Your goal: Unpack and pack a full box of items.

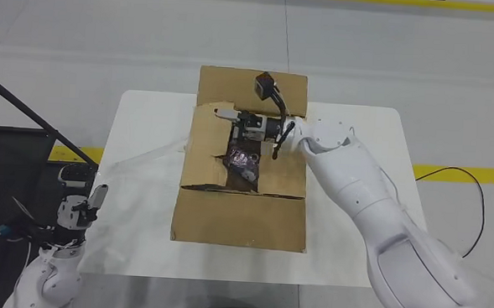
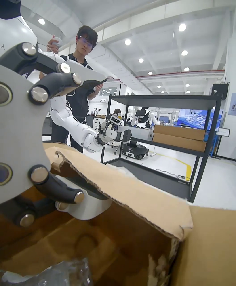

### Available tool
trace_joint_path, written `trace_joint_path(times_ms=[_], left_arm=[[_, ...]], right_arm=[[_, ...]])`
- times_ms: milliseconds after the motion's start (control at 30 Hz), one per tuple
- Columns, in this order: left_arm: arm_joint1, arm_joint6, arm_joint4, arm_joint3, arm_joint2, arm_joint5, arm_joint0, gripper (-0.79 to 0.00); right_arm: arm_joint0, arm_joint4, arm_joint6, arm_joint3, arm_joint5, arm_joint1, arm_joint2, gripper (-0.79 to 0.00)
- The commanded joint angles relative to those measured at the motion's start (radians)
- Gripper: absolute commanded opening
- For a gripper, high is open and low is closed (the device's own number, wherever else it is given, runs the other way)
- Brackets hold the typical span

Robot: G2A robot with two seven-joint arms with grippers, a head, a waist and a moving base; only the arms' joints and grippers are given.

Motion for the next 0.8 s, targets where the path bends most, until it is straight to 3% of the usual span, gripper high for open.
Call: trace_joint_path(times_ms=[0,367,767], left_arm=[[-0.001,0.002,-0.001,0.003,-0.003,-0.002,0.000,0.000],[-0.006,0.035,-0.028,0.037,-0.030,-0.018,0.008,0.000],[-0.011,0.072,-0.059,0.084,-0.074,-0.060,0.021,0.000]], right_arm=[[0.006,0.007,-0.006,-0.005,-0.012,-0.010,0.003,0.000],[0.044,-0.051,-0.096,-0.040,-0.017,-0.090,-0.043,0.000],[0.081,-0.092,-0.145,0.076,0.019,-0.212,-0.114,0.000]])
